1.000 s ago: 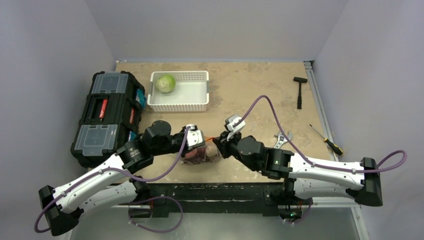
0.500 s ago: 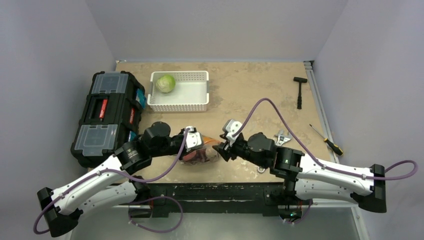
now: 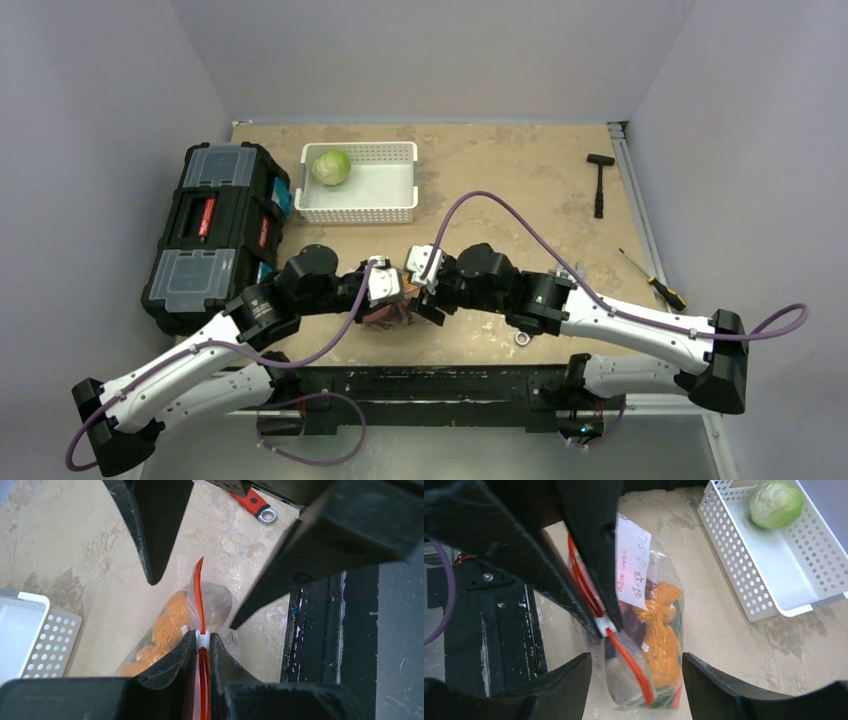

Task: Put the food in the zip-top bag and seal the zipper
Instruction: Zip the zipper food storage bag at the center of the board.

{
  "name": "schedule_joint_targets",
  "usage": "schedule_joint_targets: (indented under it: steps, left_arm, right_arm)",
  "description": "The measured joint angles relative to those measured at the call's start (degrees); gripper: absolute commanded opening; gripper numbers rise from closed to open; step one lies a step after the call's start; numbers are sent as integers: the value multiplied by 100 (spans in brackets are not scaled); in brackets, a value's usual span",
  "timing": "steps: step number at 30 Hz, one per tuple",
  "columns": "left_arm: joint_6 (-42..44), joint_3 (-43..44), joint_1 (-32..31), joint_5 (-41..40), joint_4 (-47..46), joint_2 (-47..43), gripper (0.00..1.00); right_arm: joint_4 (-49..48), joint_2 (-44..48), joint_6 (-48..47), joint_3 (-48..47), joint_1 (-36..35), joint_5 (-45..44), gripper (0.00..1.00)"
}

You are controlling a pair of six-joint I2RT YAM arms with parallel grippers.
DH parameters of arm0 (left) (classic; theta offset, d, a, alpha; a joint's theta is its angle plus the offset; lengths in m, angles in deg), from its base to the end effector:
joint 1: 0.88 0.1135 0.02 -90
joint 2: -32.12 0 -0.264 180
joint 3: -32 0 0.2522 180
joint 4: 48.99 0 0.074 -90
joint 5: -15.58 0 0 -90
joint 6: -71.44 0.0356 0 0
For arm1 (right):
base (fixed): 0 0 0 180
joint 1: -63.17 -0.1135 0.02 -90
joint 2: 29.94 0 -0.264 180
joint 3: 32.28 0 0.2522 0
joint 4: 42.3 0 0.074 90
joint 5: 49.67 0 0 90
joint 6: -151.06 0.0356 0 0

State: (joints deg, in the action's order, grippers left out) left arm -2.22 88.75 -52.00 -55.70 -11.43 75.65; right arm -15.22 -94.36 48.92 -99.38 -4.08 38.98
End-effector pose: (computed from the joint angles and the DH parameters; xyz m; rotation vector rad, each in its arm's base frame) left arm 0.0992 -0.1413 0.3086 1.3081 1.5700 -0.7115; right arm 0.1004 0.2374 0.3181 -1.2950 1.5844 0.5887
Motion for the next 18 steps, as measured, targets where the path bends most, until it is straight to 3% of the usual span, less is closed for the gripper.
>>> schedule_joint_targets:
  steps: [8,11,14,16,18]
  left_arm:
    - [83,0,0,125,57,-4,0]
    - [83,0,0,122,92,-4,0]
    - [81,0,0,129,116,-4,0]
    - [83,0,0,170,116,-4,0]
    - [83,0,0,190,116,-4,0]
  right_arm:
    - [-168,-24,-155,13,354,595,31]
    - [-212,-120,-170,13,352,763,29]
    - [-227,-205,-188,13,352,876,37]
    - [-269,-223,-201,17,354,946,34]
    - [-341,-225,-208,22,354,1001,24]
